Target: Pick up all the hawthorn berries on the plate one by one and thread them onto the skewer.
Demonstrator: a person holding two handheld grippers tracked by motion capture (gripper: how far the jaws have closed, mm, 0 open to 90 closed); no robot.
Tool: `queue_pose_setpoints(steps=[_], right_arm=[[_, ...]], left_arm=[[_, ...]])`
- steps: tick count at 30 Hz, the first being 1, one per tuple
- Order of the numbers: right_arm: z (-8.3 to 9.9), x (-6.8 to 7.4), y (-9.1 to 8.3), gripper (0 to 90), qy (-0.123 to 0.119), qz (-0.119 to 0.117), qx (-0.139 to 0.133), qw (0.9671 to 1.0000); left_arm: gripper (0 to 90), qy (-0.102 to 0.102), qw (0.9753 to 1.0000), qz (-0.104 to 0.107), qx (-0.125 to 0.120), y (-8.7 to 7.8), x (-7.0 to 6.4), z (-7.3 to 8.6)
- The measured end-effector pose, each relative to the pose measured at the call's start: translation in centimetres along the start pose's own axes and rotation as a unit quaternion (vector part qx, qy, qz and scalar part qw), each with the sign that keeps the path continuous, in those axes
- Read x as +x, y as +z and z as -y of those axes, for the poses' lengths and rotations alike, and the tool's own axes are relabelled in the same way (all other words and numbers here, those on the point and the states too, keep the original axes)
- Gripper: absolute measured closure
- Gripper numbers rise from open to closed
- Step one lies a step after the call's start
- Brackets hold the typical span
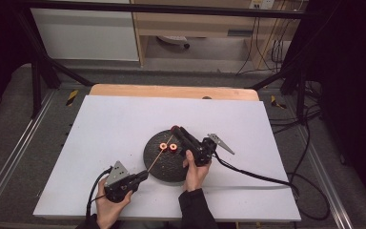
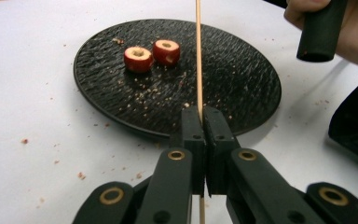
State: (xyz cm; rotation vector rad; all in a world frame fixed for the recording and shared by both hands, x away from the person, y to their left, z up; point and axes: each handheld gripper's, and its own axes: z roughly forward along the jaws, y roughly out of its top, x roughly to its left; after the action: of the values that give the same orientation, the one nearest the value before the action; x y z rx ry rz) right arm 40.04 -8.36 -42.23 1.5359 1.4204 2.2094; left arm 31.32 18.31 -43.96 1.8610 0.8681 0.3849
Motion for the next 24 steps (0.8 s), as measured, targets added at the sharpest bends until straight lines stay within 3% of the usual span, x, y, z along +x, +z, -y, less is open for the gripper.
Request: queue_pose_setpoints(steps=[16,24], right_arm=[[0.7,0.2,-0.3,62.2,0.01,-0.01,0.003,0.9999],[0.7,0.5,-0.7,62.3,0.009,-0.016,0.006,0.9998]], left_arm=[[88.3,-0.01,0.9999,-0.004,-0.009,1.4,-0.5,-2.7],[88.3,-0.005,1.0,-0.002,-0.008,2.3,-0.6,-4.4]])
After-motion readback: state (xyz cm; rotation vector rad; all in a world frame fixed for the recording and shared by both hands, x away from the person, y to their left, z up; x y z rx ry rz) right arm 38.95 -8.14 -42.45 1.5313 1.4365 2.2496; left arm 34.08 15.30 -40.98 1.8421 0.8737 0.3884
